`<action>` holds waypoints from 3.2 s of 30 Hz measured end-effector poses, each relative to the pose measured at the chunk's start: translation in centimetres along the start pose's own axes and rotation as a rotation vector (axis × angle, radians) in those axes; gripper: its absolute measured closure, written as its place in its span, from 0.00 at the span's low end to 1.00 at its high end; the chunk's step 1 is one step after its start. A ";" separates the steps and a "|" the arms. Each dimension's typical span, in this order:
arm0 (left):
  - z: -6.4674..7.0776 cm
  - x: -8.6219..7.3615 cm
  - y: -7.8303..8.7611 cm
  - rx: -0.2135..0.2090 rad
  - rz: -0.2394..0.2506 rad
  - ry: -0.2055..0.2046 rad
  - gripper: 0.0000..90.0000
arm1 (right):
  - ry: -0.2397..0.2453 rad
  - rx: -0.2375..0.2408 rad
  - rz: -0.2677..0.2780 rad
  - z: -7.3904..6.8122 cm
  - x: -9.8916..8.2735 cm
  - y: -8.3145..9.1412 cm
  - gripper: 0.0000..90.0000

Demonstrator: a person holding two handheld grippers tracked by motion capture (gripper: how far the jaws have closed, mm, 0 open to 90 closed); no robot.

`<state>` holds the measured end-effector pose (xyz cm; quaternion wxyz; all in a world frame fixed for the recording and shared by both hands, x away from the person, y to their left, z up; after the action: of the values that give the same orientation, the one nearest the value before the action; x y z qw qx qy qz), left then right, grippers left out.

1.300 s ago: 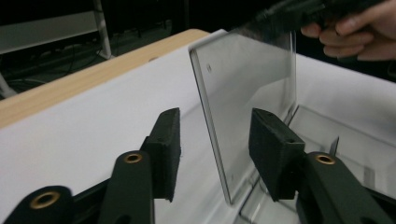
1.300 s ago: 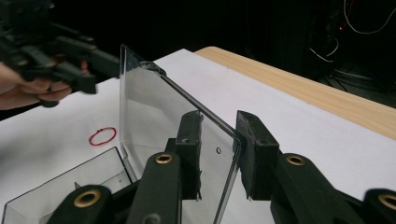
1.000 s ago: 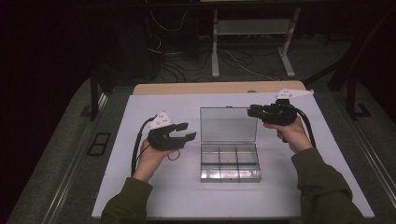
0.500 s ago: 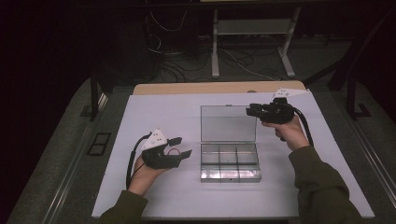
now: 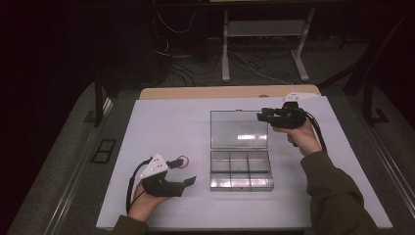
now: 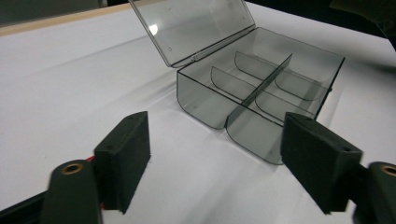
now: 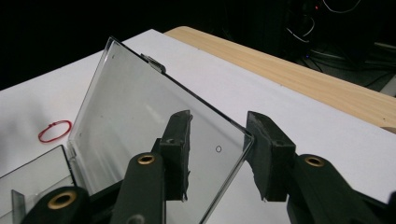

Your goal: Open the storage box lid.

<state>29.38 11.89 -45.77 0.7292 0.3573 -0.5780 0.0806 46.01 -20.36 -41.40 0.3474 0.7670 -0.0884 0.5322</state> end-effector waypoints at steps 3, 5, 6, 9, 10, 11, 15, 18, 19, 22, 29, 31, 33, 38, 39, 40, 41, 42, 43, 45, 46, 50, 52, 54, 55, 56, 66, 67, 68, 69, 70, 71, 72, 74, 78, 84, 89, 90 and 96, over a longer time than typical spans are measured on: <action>0.0 -0.3 0.1 0.012 0.000 -0.002 0.21 | -0.009 -0.004 -0.004 0.3 -0.2 -0.4 0.66; 0.0 -0.5 0.1 0.018 -0.003 0.000 0.19 | -0.014 -0.005 -0.009 0.5 -0.3 -0.6 0.65; 0.0 -0.6 0.1 0.019 -0.004 0.005 0.18 | -0.016 -0.007 -0.010 0.7 -0.4 -0.8 0.65; -0.1 -0.5 0.0 0.025 -0.003 0.003 0.17 | -0.028 -0.012 -0.012 0.9 -0.7 -1.1 0.63; -0.1 -0.5 0.0 0.031 -0.002 0.000 0.17 | -0.031 -0.012 -0.013 1.0 -0.8 -1.2 0.63; -0.1 -0.5 0.0 0.032 -0.002 -0.003 0.17 | -0.035 -0.013 -0.014 1.1 -0.8 -1.4 0.63; -0.1 -0.6 0.0 0.033 -0.008 0.004 0.17 | -0.040 -0.024 -0.019 1.3 -1.1 -1.7 0.61; 0.0 -0.7 -0.1 0.029 -0.012 0.004 0.16 | -0.048 -0.028 -0.023 1.3 -1.2 -1.9 0.60; 0.0 -0.7 -0.2 0.029 -0.016 0.005 0.16 | -0.051 -0.028 -0.025 1.4 -1.3 -2.0 0.59; 0.1 -0.8 -0.3 0.021 -0.019 0.006 0.16 | -0.050 -0.033 -0.027 1.5 -1.4 -2.2 0.58; 0.1 -0.9 -0.4 0.015 -0.028 0.006 0.16 | -0.065 -0.036 -0.038 1.7 -1.9 -2.7 0.55; 0.1 -0.9 -0.4 0.017 -0.033 0.005 0.16 | -0.076 -0.038 -0.041 1.7 -2.0 -2.9 0.54; 0.1 -0.9 -0.4 0.017 -0.034 0.005 0.16 | -0.076 -0.040 -0.043 1.9 -2.2 -3.1 0.53; 0.1 -1.0 -0.5 0.014 -0.036 0.007 0.16 | -0.098 -0.040 -0.052 2.0 -2.7 -3.5 0.51; 0.1 -1.0 -0.5 0.013 -0.036 0.008 0.16 | -0.101 -0.038 -0.055 2.1 -2.8 -3.5 0.51; 0.2 -1.0 -0.5 0.012 -0.037 0.010 0.16 | -0.103 -0.039 -0.054 2.1 -2.8 -3.6 0.51; 0.2 -1.0 -0.5 0.012 -0.037 0.010 0.16 | -0.106 -0.040 -0.057 2.1 -2.9 -3.7 0.50; 0.2 -1.0 -0.6 0.013 -0.037 0.009 0.16 | -0.110 -0.040 -0.058 2.2 -2.9 -3.7 0.50; 0.2 -1.0 -0.6 0.012 -0.037 0.008 0.16 | -0.108 -0.038 -0.059 2.2 -3.0 -3.8 0.50; 0.2 -1.0 -0.6 0.012 -0.038 0.006 0.16 | -0.112 -0.040 -0.063 2.2 -3.1 -4.0 0.49; 0.2 -1.0 -0.6 0.012 -0.038 0.006 0.16 | -0.114 -0.040 -0.063 2.2 -3.2 -4.0 0.49; 0.2 -1.0 -0.6 0.011 -0.042 0.001 0.16 | -0.123 -0.039 -0.069 2.3 -3.4 -4.2 0.48; 0.2 -1.1 -0.6 0.011 -0.044 -0.001 0.16 | -0.124 -0.039 -0.069 2.4 -3.5 -4.3 0.48; 0.2 -1.0 -0.6 0.012 -0.040 0.001 0.16 | -0.128 -0.038 -0.073 2.5 -3.6 -4.4 0.47; 0.2 -1.1 -0.6 0.011 -0.041 0.002 0.16 | -0.129 -0.038 -0.075 2.5 -3.7 -4.4 0.47; 0.2 -1.1 -0.6 0.011 -0.041 0.002 0.16 | -0.131 -0.038 -0.075 2.5 -3.7 -4.5 0.47; 0.3 -1.1 -0.7 0.010 -0.045 0.003 0.16 | -0.151 -0.042 -0.104 2.7 -4.6 -5.0 0.46; 0.3 -1.1 -0.7 0.009 -0.047 0.003 0.16 | -0.154 -0.038 -0.104 2.8 -4.7 -5.0 0.46; 0.3 -1.1 -0.7 0.009 -0.048 0.003 0.16 | -0.156 -0.037 -0.106 2.8 -4.8 -5.0 0.46; 0.3 -1.1 -0.7 0.008 -0.048 0.003 0.16 | -0.159 -0.036 -0.108 2.8 -4.9 -5.1 0.45; 0.3 -1.1 -0.7 0.009 -0.048 0.003 0.16 | -0.160 -0.035 -0.107 2.8 -4.9 -5.1 0.45; 0.3 -1.2 -0.7 0.008 -0.048 0.004 0.16 | -0.163 -0.037 -0.109 2.9 -5.0 -5.1 0.45; 0.3 -1.2 -0.7 0.007 -0.049 0.004 0.16 | -0.167 -0.035 -0.108 2.9 -5.1 -5.2 0.45; 0.3 -1.2 -0.7 0.006 -0.052 0.004 0.16 | -0.169 -0.032 -0.112 2.9 -5.2 -5.2 0.45; 0.3 -1.2 -0.8 0.007 -0.051 0.002 0.16 | -0.176 -0.029 -0.116 2.9 -5.4 -5.3 0.45; 0.3 -1.2 -0.8 0.007 -0.054 0.000 0.16 | -0.195 -0.024 -0.123 3.0 -5.8 -5.4 0.45; 0.3 -1.3 -0.8 0.008 -0.055 0.000 0.16 | -0.202 -0.022 -0.129 3.0 -6.1 -5.5 0.45; 0.3 -1.3 -0.8 0.008 -0.054 0.001 0.16 | -0.204 -0.023 -0.130 3.0 -6.1 -5.5 0.45; 0.3 -1.3 -0.8 0.008 -0.055 0.001 0.16 | -0.205 -0.021 -0.138 3.1 -6.4 -5.6 0.45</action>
<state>29.17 11.47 -47.27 0.7302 0.3759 -0.5671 0.0629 48.52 -19.63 -50.04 0.3804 0.8180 -0.0760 0.4248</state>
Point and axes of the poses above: each handheld gripper's, and its own axes: y roughly backward along the jaws, x roughly out of its top, z roughly to its right, the point moved 7 cm from there along -y, roughly forward along the jaws, and after that the axes turned 2 degrees about x, right-handed, at the moved point
